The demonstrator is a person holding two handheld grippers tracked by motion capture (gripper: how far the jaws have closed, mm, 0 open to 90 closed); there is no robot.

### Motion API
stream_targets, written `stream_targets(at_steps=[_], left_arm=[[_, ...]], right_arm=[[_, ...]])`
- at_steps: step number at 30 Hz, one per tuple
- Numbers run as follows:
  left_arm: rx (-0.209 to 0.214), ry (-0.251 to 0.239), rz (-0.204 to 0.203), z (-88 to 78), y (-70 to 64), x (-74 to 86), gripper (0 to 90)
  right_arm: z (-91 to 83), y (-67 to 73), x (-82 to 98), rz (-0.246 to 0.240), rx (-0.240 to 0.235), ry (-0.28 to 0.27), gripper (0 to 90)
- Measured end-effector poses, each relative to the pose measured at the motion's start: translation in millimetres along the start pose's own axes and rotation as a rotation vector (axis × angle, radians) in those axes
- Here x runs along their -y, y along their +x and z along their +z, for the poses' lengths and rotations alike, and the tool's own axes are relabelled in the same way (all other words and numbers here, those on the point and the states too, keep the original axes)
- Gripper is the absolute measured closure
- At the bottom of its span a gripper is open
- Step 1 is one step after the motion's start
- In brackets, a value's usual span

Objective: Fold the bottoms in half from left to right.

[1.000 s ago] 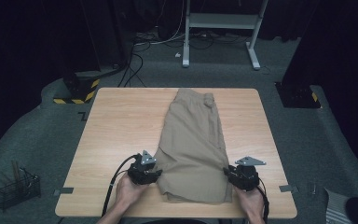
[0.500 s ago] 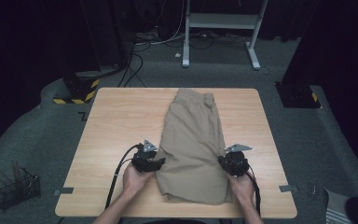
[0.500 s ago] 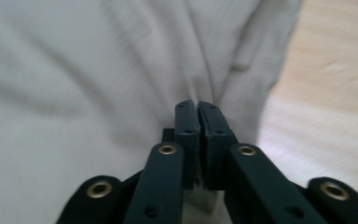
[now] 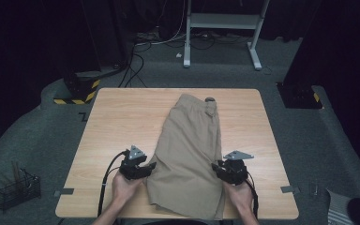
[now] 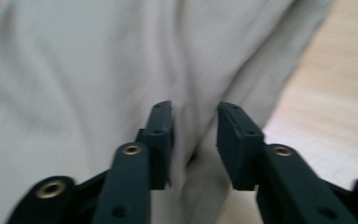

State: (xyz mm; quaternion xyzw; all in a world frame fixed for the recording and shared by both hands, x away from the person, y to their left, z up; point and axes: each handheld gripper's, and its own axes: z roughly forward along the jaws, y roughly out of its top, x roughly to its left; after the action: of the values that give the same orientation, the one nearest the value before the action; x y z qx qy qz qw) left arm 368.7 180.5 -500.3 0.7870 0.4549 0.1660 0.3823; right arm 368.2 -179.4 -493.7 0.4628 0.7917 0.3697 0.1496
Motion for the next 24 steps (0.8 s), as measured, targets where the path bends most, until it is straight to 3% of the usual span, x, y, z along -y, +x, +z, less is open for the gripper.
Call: stream_targets(at_steps=[5, 7, 11, 14, 16, 18, 21, 24], left_arm=[[0.01, -0.009, -0.009, 21.8, -4.6, -16.7, 44.6], [0.011, 0.005, 0.001, 30.1, -7.4, -18.8, 44.4], [-0.021, 0.08, 0.034, 42.0, -9.7, -15.9, 45.6], [-0.034, 0.079, 0.062, 41.0, -9.9, -13.0, 49.0], [-0.036, 0.089, 0.069, 40.7, -9.1, -14.3, 50.0], [-0.038, 0.094, 0.065, 40.7, -9.4, -14.9, 50.4], [-0.034, 0.101, 0.053, 39.8, -9.5, -15.5, 50.3], [-0.008, 0.06, 0.035, 36.7, -9.8, -16.9, 45.7]], right_arm=[[19.3, -10.1, -16.7, 0.057, 0.014, -0.001, 61.1], [32.1, -11.8, -21.9, 0.067, 0.022, 0.021, 66.0], [43.2, -12.3, -27.6, 0.031, 0.032, 0.051, 87.1], [34.7, -18.8, -32.5, 0.014, 0.094, 0.02, 88.4], [36.8, -32.5, -31.9, 0.012, 0.152, 0.045, 88.5], [44.0, -44.2, -28.0, 0.04, 0.154, 0.086, 87.7], [44.0, -40.7, -28.2, 0.023, 0.192, 0.078, 74.9], [38.3, -38.8, -25.9, 0.044, 0.171, 0.053, 64.9]])
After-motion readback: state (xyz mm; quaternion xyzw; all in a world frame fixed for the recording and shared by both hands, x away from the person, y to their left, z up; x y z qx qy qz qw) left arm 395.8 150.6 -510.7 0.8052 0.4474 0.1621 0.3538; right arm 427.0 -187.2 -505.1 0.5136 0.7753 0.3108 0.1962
